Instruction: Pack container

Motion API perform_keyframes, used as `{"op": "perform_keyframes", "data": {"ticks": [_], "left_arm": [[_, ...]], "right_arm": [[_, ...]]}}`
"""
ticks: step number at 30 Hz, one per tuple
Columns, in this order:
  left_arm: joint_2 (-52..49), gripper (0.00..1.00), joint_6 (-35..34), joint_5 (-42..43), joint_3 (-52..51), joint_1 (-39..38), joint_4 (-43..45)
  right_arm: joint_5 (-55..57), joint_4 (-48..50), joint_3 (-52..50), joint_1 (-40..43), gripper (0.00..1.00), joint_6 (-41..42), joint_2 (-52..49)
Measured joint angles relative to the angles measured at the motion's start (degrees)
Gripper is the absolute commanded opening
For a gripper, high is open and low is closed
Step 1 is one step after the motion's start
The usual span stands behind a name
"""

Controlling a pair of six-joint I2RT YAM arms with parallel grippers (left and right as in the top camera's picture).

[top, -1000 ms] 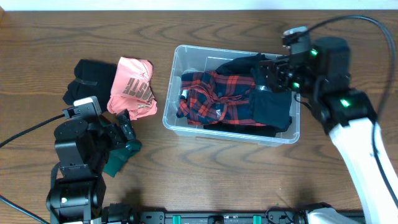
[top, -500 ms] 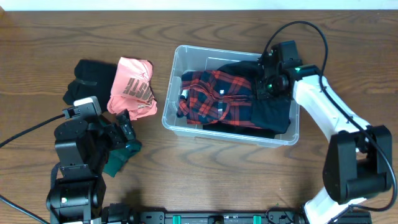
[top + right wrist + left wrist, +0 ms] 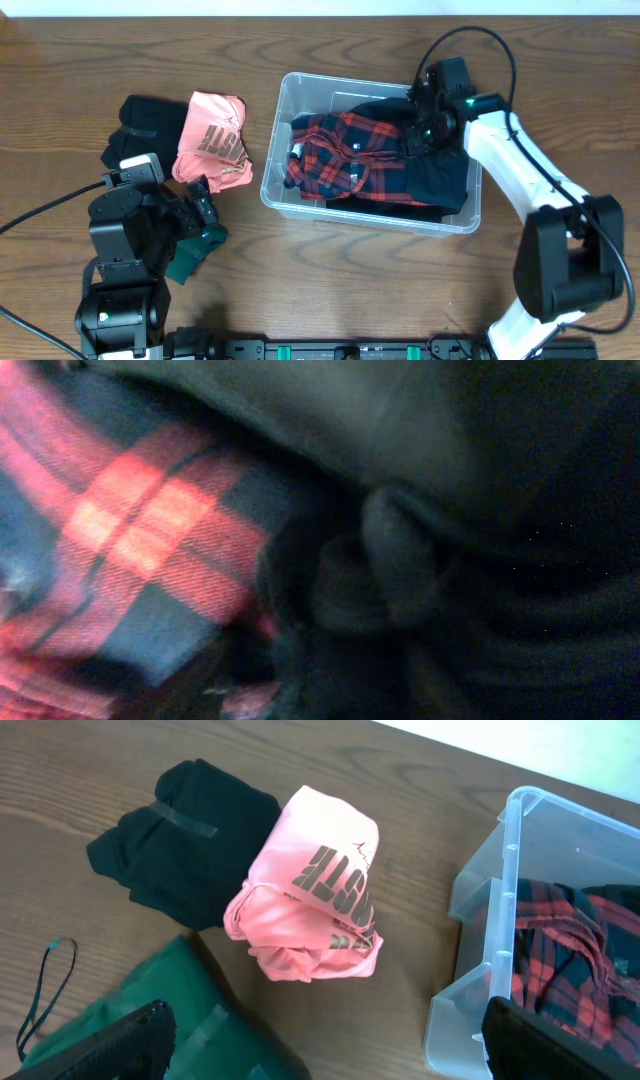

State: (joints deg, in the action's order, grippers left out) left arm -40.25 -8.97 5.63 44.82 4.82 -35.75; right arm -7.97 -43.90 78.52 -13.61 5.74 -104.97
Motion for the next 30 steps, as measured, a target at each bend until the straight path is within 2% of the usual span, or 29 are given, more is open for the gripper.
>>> {"op": "perform_keyframes", "data": {"ticks": [8, 11, 18, 20, 24, 30], "left_arm": [[-1.5, 0.98, -0.3, 0.2, 0.0, 0.0, 1.0], [-4.0, 0.98, -3.9, -0.2, 0.0, 1.0, -0.2], [-11.8, 0.98, -19.4, -2.2, 0.1, 14.8, -7.5], [-14.4, 0.98, -21.7, -1.6, 0.1, 18.6, -9.1], [-21.7, 0.98, -23.9, 1.1, -0.2, 24.3, -9.9], [-33.9, 0.98, -24.8, 3.4, -3.7, 27.0, -7.5]], "right_arm": [[1.0, -2.3, 6.1, 1.7, 0.99, -2.1, 17.4], [1.1, -4.4, 7.3, 4.3, 0.99, -2.2, 22.1], [1.6, -9.4, 6.7, 9.2, 0.99, -2.4, 18.5], [1.7, -10.3, 6.5, 9.6, 0.99, -2.7, 17.2], [1.8, -11.2, 6.3, 9.7, 0.99, -3.4, 15.8], [1.9, -11.2, 6.3, 9.7, 0.99, -3.5, 15.6]]}}
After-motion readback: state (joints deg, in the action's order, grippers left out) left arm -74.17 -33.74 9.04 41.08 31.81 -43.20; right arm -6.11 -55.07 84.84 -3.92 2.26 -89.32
